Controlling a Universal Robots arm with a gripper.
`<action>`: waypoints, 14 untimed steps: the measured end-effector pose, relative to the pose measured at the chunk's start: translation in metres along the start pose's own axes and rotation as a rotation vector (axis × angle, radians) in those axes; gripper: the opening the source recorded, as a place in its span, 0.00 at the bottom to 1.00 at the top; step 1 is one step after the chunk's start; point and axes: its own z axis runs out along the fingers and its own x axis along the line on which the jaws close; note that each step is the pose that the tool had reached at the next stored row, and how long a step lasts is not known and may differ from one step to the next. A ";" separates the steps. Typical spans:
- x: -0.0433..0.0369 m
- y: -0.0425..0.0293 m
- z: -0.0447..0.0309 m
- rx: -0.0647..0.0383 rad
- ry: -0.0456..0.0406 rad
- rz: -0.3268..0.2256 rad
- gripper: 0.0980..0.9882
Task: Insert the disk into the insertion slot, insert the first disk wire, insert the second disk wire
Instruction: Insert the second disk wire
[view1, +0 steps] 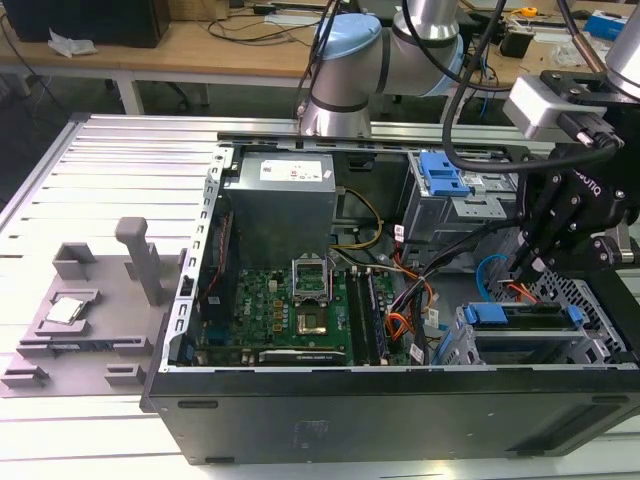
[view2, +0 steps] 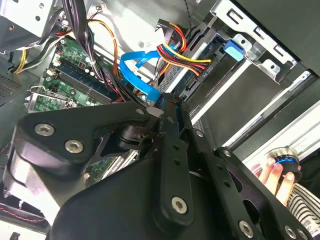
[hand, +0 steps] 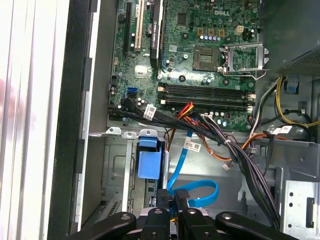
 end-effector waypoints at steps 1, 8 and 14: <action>0.0000 0.0000 0.0000 0.000 0.0001 0.000 0.07; 0.0000 -0.0001 0.0012 0.000 0.0000 0.000 0.07; 0.0001 -0.0010 0.0051 0.000 0.0004 0.000 0.07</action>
